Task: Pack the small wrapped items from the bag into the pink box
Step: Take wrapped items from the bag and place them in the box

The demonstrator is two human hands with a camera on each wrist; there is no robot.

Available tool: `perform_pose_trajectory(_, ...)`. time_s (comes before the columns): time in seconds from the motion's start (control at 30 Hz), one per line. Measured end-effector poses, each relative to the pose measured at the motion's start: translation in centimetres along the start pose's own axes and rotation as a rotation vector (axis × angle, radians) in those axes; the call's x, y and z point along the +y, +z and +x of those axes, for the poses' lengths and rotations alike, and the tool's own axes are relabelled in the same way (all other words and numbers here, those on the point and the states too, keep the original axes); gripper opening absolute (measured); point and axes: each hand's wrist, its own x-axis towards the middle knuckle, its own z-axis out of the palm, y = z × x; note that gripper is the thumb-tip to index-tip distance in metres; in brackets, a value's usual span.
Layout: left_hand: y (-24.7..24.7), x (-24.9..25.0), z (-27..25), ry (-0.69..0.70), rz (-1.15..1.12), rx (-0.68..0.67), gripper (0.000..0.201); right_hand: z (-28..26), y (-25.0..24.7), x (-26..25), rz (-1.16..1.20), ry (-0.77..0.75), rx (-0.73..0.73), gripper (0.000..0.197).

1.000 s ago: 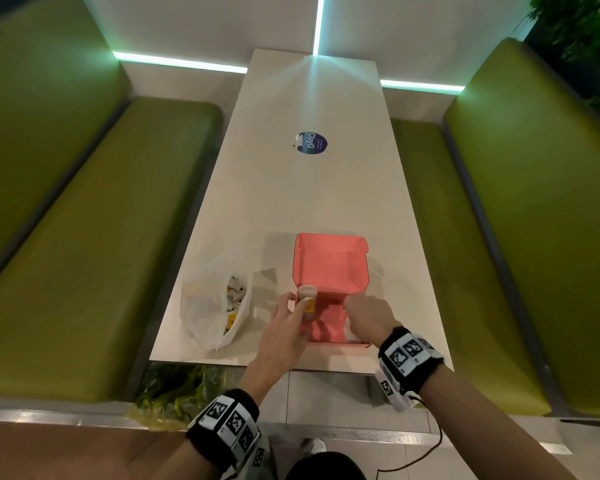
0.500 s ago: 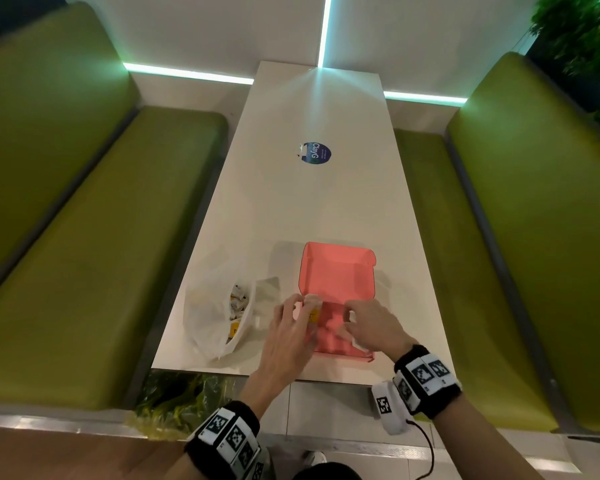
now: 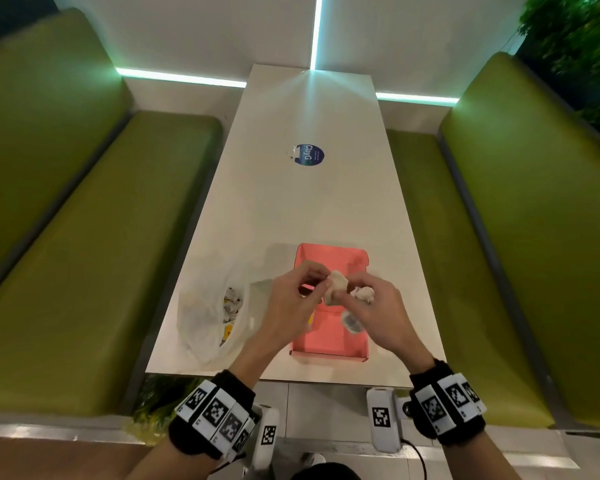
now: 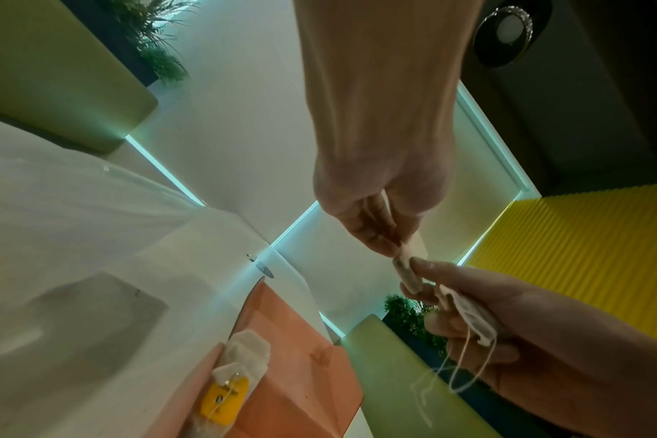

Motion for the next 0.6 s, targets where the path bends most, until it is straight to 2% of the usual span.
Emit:
perform_pose_trajectory(0.2,-0.2,0.0,-0.3,-0.001,0.019,0.018,0.017,-0.9,1.7,1.2,0.115,0.034,0.058,0.003)
perform_pose_trajectory(0.6,0.0,-1.3,-1.2,-0.039,0.083,-0.006,0.014,-0.8,1.6,2.3,-0.077,0.073,-0.013,0.008)
